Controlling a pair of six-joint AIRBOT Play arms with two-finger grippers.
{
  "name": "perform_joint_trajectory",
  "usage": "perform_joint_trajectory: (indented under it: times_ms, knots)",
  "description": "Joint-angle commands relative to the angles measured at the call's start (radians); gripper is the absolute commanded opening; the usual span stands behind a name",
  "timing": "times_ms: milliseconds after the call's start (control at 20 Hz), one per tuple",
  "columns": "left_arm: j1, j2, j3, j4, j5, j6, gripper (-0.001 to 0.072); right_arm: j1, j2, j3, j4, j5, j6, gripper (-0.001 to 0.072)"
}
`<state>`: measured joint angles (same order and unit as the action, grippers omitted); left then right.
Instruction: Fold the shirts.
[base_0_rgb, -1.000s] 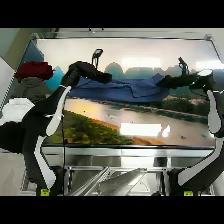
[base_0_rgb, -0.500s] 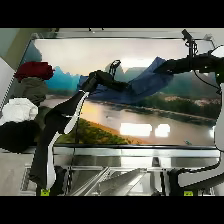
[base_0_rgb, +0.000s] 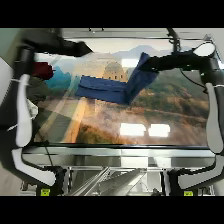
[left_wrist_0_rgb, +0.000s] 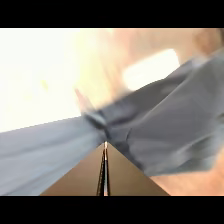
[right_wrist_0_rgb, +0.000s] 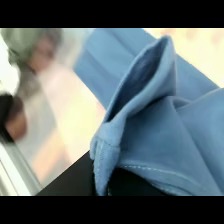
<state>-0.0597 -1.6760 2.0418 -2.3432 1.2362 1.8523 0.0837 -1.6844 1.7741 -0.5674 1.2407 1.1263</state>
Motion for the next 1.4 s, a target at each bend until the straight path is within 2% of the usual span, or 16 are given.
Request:
perform_joint_trajectory:
  times_ms: [0, 200, 250, 300, 350, 550, 600, 650, 750, 850, 900, 950, 1000, 1050, 1150, 1350]
  knots:
    - [0.182, 0.212, -0.002, -0.011, 0.073, 0.021, 0.0013, 0.235, -0.064, 0.001, 0.140, -0.350, -0.056, 0.0022]
    - [0.294, 0.319, -0.093, -0.008, 0.092, 0.084, 0.0013, 0.533, -0.265, 0.004, 0.431, -0.852, -0.358, 0.0023]
    - [0.307, 0.335, -0.133, -0.008, 0.091, 0.092, 0.0013, 0.571, -0.324, 0.018, 0.507, -0.953, -0.392, 0.0149]
    - [0.316, 0.348, -0.175, -0.008, 0.089, 0.106, 0.0013, 0.583, -0.381, 0.039, 0.572, -0.970, -0.393, 0.0481]
    - [0.317, 0.356, -0.212, -0.006, 0.090, 0.123, 0.0013, 0.572, -0.412, 0.047, 0.602, -0.897, -0.389, 0.0571]
    - [0.326, 0.362, -0.331, -0.007, 0.092, 0.166, 0.0013, 0.428, -0.371, 0.046, 0.562, -0.463, -0.343, 0.0563]
    - [0.326, 0.362, -0.350, -0.008, 0.091, 0.170, 0.0013, 0.379, -0.346, 0.046, 0.503, -0.376, -0.276, 0.0544]
    - [0.326, 0.361, -0.366, -0.008, 0.086, 0.178, 0.0013, 0.331, -0.318, 0.046, 0.404, -0.318, -0.194, 0.0415]
    - [0.325, 0.361, -0.383, -0.009, 0.073, 0.182, 0.0013, 0.245, -0.266, 0.046, 0.169, -0.243, -0.004, 0.0418]
    - [0.325, 0.361, -0.381, -0.010, 0.075, 0.182, 0.0013, 0.176, -0.235, 0.045, -0.035, -0.149, 0.157, 0.0536]
    - [0.325, 0.361, -0.381, -0.013, 0.075, 0.182, 0.0013, 0.156, -0.233, 0.043, -0.133, -0.120, 0.234, 0.0538]
    - [0.325, 0.361, -0.381, -0.013, 0.075, 0.182, 0.0013, 0.147, -0.240, 0.035, -0.243, -0.109, 0.322, 0.0672]
    - [0.324, 0.361, -0.381, -0.013, 0.074, 0.182, 0.0013, 0.146, -0.253, 0.026, -0.324, -0.109, 0.375, 0.0712]
    - [0.324, 0.361, -0.381, -0.013, 0.074, 0.182, 0.0013, 0.146, -0.277, 0.023, -0.357, -0.108, 0.402, 0.0712]
    - [0.322, 0.361, -0.381, -0.013, 0.072, 0.183, 0.0013, 0.148, -0.335, 0.023, -0.310, -0.108, 0.400, 0.0712]
    - [0.322, 0.361, -0.381, -0.012, 0.075, 0.189, 0.0013, 0.196, -0.436, 0.023, -0.136, -0.129, 0.300, 0.0711]
